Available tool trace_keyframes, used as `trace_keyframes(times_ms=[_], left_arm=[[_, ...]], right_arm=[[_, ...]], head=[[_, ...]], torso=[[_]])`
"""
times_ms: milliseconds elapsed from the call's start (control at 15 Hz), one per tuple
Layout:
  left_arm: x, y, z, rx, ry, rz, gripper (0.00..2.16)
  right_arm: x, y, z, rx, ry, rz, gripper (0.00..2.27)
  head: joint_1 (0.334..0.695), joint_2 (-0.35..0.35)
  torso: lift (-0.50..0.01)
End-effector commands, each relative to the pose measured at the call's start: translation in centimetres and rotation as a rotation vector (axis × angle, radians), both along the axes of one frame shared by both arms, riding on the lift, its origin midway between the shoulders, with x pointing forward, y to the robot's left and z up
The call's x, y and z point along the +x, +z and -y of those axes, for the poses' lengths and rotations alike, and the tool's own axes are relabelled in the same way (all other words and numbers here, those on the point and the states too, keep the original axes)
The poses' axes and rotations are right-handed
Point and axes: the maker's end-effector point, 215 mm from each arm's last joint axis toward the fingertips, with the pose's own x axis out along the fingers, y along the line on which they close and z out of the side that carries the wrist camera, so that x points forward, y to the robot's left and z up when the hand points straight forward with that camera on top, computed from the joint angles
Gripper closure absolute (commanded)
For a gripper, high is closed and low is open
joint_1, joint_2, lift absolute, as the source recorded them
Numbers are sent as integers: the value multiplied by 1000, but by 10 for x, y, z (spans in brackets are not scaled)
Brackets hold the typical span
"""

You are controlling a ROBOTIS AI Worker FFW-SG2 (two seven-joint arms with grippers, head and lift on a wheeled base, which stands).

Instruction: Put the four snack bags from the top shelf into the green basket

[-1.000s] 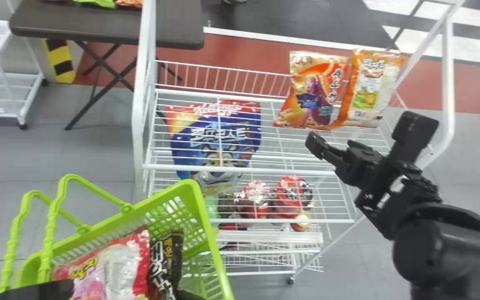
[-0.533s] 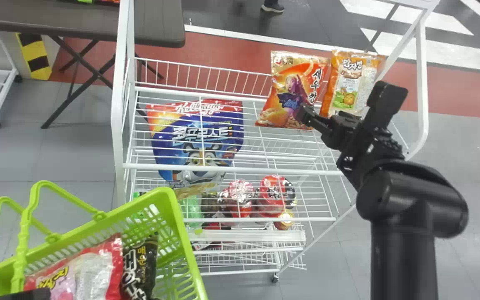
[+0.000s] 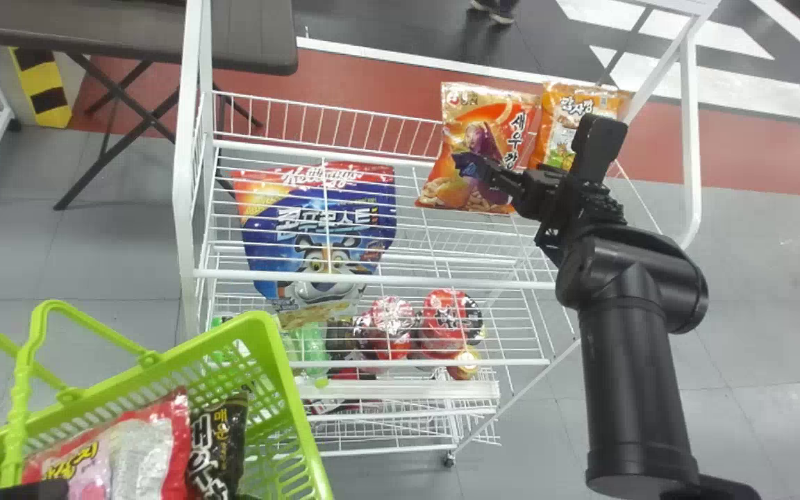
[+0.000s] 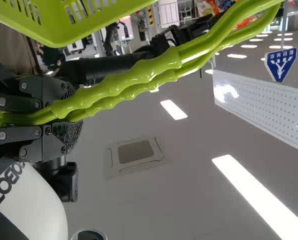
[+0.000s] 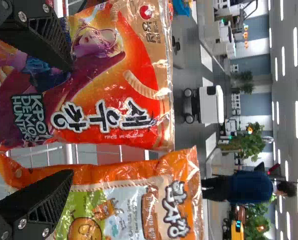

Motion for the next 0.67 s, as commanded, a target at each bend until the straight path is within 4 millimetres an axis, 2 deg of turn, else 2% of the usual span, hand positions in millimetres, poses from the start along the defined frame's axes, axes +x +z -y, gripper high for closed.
trace_keyframes(times_ms=[0, 133, 200, 467, 600], left_arm=[[1, 1, -2, -5, -2, 2, 2145], [0, 0, -2, -6, -1, -3, 2145], [0, 0, -1, -6, -2, -3, 2145], [-2, -3, -2, -4, -2, -11, 2145], [-3, -4, -3, 0, 2, -15, 2145]], right_arm=[[0, -4, -9, 39, 39, -9, 674], [-2, -8, -13, 81, 49, -15, 1767], [-7, -18, -15, 100, 48, -51, 2196], [-13, -22, -14, 103, 60, -55, 2253], [-21, -6, -18, 130, 72, -10, 2253]], head=[[695, -300], [695, -285], [695, -282], [695, -283], [695, -284]], torso=[[0], [0], [0], [0], [0]])
